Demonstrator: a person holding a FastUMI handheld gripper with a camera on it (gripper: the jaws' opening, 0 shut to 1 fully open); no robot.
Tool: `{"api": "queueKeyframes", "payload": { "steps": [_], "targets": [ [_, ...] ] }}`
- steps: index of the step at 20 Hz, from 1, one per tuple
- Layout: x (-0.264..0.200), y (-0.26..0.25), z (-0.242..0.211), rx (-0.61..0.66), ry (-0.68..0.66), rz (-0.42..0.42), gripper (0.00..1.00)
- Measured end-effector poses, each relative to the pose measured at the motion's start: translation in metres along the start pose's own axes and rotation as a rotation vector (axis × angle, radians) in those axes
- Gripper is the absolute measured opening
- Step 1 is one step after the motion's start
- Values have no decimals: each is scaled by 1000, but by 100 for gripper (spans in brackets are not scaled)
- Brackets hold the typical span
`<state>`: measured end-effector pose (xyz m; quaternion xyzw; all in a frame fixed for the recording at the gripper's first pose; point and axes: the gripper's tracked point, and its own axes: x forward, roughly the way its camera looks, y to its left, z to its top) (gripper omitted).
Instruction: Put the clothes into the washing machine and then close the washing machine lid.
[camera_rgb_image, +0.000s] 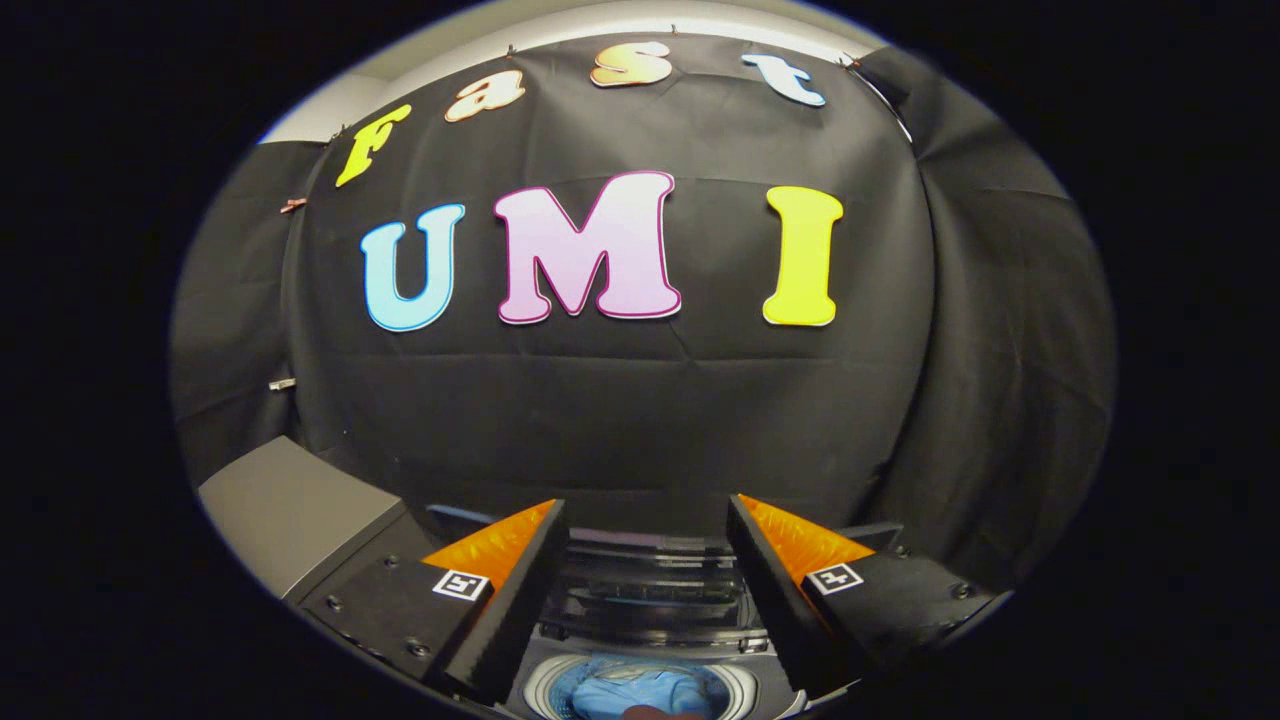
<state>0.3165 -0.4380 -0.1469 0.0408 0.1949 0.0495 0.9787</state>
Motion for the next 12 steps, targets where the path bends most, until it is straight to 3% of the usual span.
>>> {"api": "queueKeyframes", "payload": {
  "steps": [3, 4, 5, 6, 12],
  "targets": [
    [41, -1, -16, -10, 57, -24, 99],
    [51, 0, -36, -23, 149, -18, 99],
    [58, 1, -22, 15, 81, -13, 99],
    [60, 2, -22, 39, 99, -12, 99],
    [29, 1, -33, -16, -5, -13, 100]
  ]
}}
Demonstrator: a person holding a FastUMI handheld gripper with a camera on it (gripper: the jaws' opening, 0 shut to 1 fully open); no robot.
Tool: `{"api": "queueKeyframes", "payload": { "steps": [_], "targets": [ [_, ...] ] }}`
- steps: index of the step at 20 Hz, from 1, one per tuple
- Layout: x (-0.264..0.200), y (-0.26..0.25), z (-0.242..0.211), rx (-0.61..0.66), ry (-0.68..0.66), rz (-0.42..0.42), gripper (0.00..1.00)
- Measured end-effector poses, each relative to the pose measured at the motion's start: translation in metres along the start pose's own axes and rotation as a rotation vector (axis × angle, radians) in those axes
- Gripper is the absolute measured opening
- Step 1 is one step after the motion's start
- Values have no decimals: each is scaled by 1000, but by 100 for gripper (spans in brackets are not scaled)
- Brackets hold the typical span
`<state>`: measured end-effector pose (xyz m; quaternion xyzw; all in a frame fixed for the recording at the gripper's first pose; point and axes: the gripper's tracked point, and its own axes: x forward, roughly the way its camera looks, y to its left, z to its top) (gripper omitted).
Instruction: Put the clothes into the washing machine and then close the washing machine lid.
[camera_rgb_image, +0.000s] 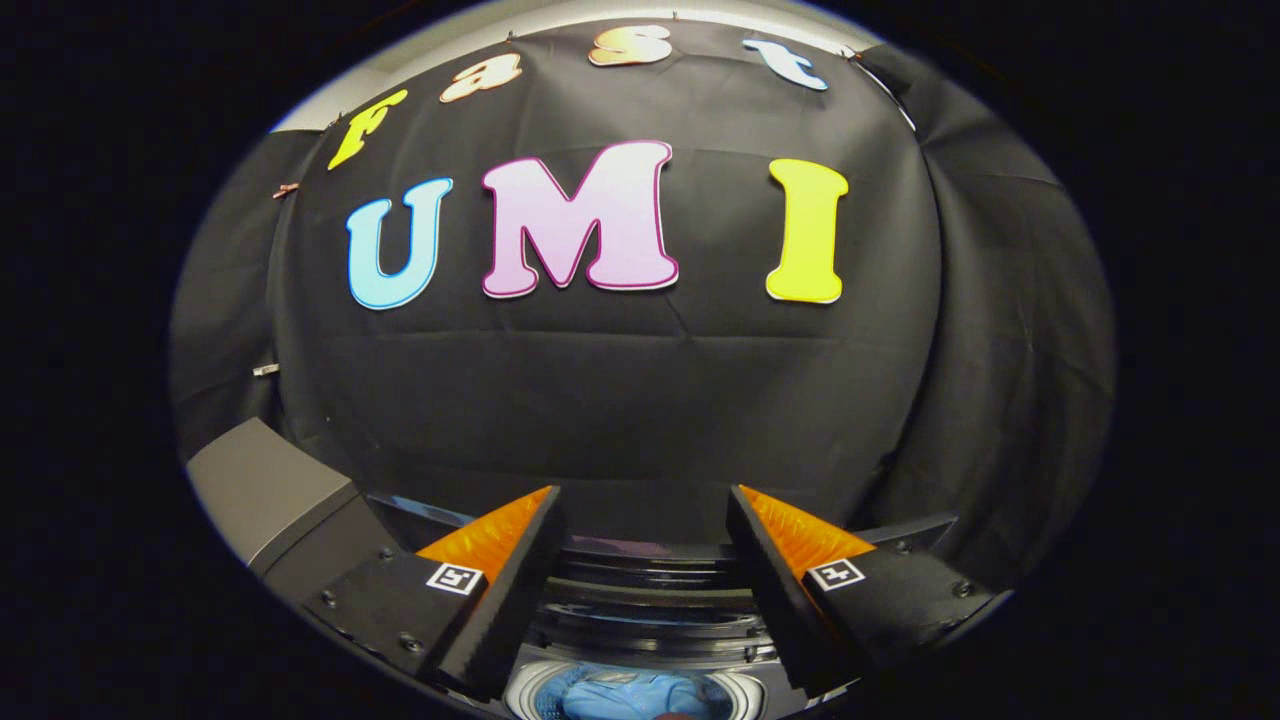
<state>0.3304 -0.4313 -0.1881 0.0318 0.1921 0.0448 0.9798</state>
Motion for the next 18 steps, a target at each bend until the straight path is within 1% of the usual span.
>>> {"api": "queueKeyframes", "payload": {
  "steps": [4, 11, 18],
  "targets": [
    [-13, 1, -4, -8, -10, 20, 100],
    [-17, 0, -3, -8, -17, 20, 100],
    [-16, 2, -2, -10, -13, 41, 100]
  ]
}}
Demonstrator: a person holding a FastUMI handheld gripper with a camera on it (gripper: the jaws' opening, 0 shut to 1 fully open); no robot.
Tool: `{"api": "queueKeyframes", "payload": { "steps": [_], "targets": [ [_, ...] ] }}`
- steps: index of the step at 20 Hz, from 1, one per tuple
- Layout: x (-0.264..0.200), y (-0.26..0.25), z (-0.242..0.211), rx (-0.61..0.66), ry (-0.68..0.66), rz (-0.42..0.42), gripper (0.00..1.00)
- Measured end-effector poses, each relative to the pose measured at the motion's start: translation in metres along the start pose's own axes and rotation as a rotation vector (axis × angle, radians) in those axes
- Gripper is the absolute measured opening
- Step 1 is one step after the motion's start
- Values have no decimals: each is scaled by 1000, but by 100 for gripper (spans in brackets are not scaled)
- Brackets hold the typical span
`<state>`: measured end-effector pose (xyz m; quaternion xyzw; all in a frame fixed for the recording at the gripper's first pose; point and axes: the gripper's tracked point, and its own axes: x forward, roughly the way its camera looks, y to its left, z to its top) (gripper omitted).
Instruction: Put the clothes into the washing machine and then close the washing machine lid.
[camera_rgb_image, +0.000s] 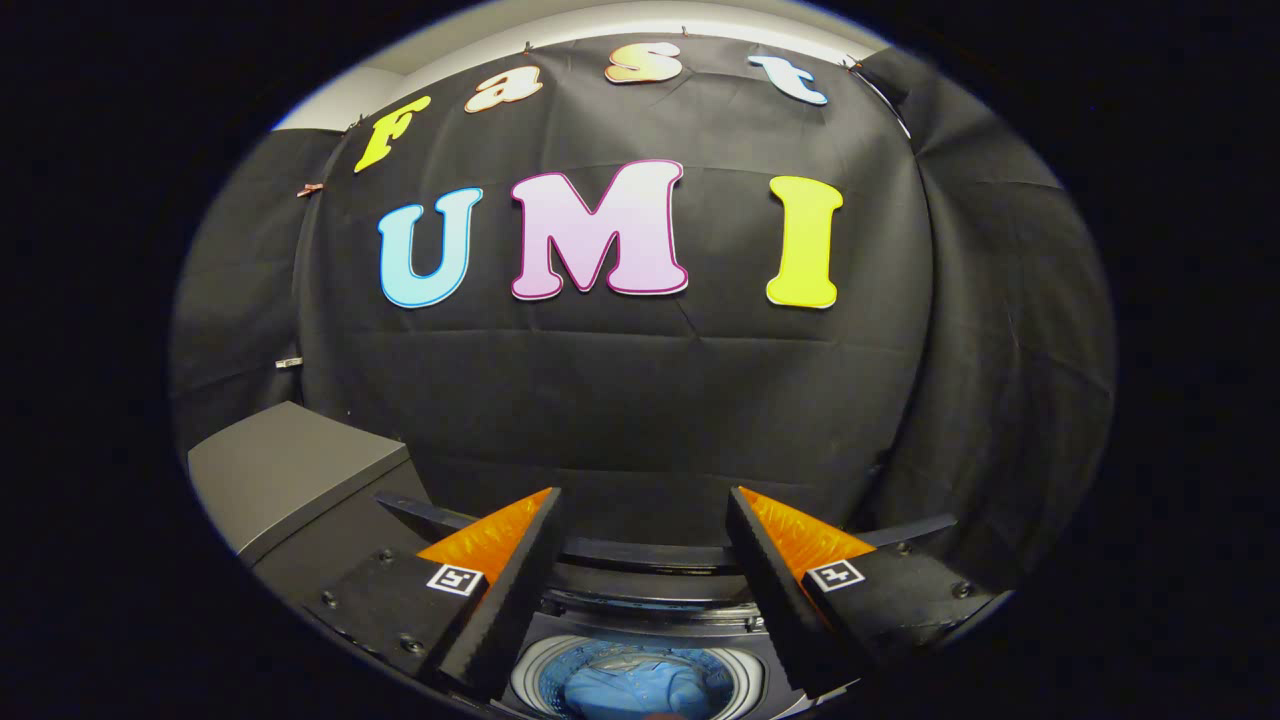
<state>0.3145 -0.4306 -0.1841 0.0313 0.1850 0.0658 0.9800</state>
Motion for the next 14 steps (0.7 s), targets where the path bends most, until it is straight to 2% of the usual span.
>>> {"api": "queueKeyframes", "payload": {
  "steps": [14],
  "targets": [
    [-2, 0, -2, 19, 47, 14, 100]
  ]
}}
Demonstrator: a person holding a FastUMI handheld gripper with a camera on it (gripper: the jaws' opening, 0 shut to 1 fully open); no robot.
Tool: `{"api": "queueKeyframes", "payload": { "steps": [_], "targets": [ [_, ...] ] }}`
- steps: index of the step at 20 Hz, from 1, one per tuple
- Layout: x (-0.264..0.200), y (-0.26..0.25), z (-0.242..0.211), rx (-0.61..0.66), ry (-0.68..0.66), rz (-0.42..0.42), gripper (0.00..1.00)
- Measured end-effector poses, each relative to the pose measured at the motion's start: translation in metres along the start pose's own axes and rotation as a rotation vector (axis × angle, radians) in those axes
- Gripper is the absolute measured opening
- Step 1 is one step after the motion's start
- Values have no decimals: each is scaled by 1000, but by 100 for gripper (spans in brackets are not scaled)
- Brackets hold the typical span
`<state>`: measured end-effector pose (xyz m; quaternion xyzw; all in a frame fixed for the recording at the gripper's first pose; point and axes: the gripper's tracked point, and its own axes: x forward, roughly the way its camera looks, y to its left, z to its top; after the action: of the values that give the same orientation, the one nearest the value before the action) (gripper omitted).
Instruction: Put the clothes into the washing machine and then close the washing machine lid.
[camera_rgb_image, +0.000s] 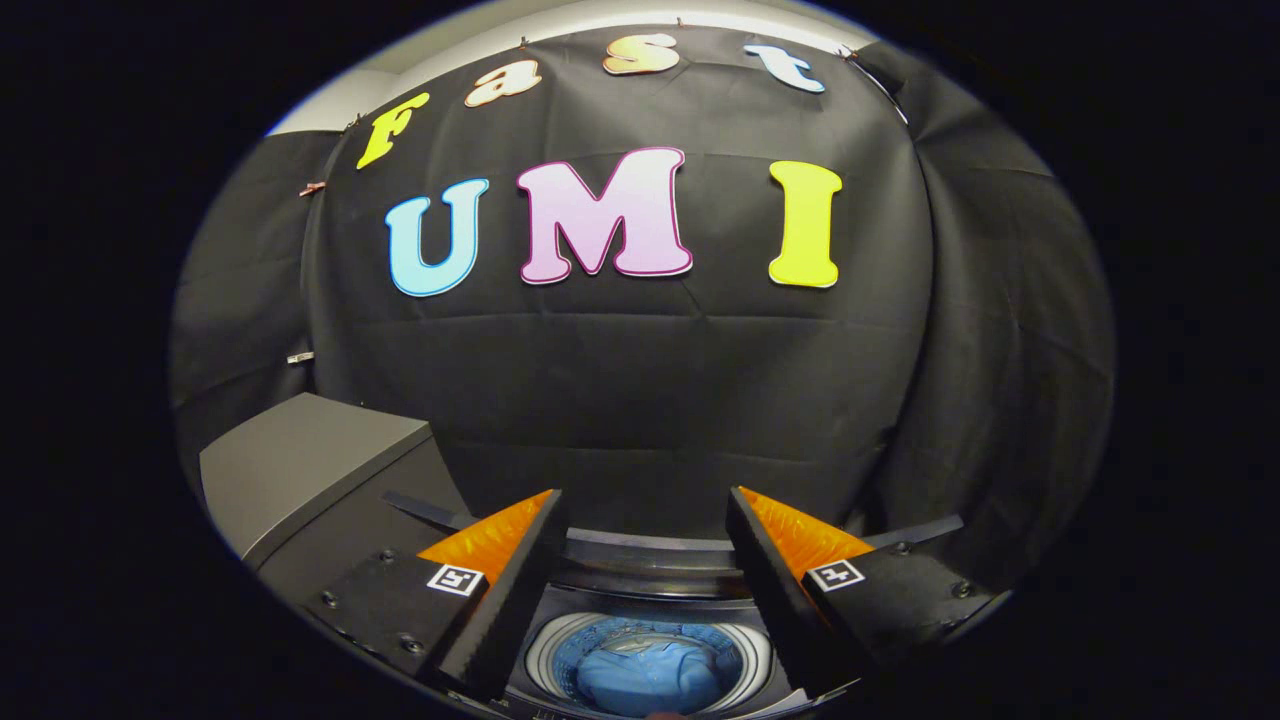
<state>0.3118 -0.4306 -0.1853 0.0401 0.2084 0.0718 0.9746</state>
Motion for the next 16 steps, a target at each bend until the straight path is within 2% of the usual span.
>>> {"api": "queueKeyframes", "payload": {
  "steps": [5, 7, 9, 11, 16],
  "targets": [
    [1, 4, -8, 19, 61, 36, 100],
    [-1, 10, -27, 47, 160, 56, 100],
    [-8, 12, -56, 12, 258, 38, 100],
    [-8, 9, -77, -14, 283, 38, 100],
    [-19, 10, -80, -7, 294, 37, 100]
  ]
}}
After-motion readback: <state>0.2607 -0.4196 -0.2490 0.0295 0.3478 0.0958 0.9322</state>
